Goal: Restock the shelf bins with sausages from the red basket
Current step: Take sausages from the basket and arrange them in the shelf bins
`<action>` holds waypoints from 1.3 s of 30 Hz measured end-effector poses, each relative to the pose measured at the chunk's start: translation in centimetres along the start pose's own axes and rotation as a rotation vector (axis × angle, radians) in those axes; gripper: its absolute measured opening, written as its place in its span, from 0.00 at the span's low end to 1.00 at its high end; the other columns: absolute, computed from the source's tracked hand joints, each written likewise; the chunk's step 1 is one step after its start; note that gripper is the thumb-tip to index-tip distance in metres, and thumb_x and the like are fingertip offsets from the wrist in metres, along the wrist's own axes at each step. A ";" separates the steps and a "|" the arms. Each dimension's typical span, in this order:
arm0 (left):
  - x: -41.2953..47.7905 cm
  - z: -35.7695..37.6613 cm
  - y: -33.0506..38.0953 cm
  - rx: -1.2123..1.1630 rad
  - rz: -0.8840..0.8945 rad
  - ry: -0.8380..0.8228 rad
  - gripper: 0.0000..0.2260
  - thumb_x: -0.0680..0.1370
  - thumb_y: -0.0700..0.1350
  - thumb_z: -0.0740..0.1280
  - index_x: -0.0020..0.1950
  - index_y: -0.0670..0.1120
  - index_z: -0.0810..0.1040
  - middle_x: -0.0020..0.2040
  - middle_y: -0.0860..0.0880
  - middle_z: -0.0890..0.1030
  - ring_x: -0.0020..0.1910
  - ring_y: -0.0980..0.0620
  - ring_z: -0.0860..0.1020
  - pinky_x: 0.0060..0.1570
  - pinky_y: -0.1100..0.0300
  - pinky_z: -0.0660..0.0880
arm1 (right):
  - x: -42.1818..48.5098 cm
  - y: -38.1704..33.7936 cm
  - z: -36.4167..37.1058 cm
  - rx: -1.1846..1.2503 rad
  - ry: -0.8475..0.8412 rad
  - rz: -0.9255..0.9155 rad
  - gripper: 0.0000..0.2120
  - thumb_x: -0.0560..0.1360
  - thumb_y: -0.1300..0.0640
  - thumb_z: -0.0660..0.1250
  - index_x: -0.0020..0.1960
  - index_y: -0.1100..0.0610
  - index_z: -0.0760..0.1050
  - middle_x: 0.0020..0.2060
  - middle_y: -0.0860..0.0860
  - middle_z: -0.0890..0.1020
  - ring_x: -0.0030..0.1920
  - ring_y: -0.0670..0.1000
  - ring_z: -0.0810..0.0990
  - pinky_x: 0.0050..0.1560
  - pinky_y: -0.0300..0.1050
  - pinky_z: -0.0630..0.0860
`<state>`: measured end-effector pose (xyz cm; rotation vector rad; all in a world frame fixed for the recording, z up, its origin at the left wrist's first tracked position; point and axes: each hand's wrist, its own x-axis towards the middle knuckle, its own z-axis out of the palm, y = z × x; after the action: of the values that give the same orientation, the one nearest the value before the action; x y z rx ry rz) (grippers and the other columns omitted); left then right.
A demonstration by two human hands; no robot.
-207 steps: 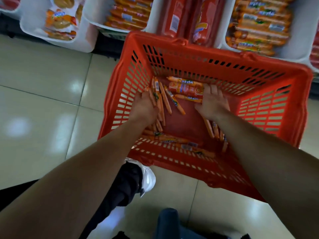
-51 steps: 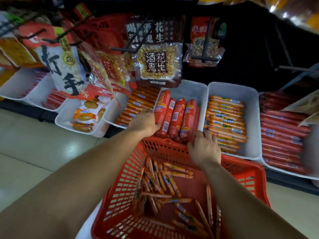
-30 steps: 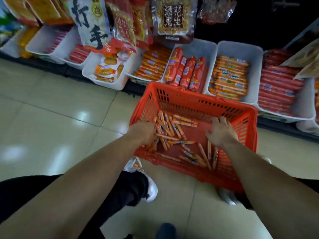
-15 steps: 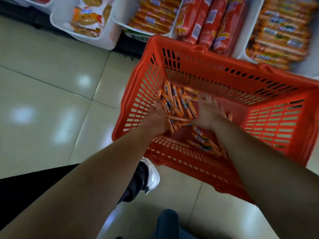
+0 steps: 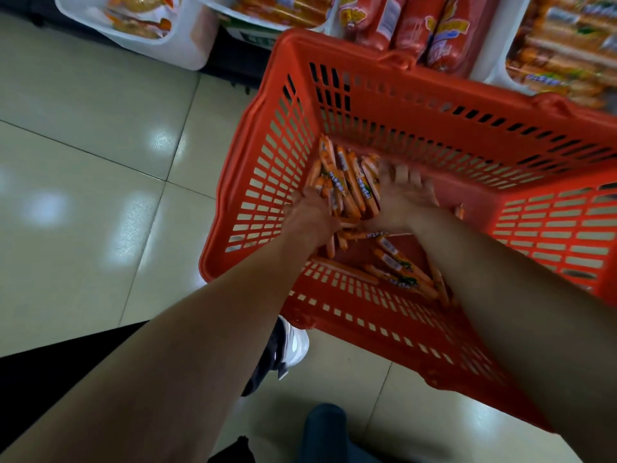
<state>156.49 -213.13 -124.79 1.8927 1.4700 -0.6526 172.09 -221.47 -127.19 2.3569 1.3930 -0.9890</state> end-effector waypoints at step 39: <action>4.0 0.7 0.0 -0.341 0.084 -0.116 0.19 0.75 0.55 0.72 0.63 0.48 0.79 0.56 0.48 0.82 0.56 0.48 0.79 0.59 0.50 0.77 | 1.3 -0.8 2.2 0.619 0.075 0.156 0.18 0.67 0.44 0.74 0.52 0.51 0.77 0.44 0.49 0.81 0.45 0.53 0.80 0.44 0.47 0.76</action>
<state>157.49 -211.07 -128.20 1.6165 1.3254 -0.4323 170.89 -221.26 -129.55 2.9002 0.9967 -1.4596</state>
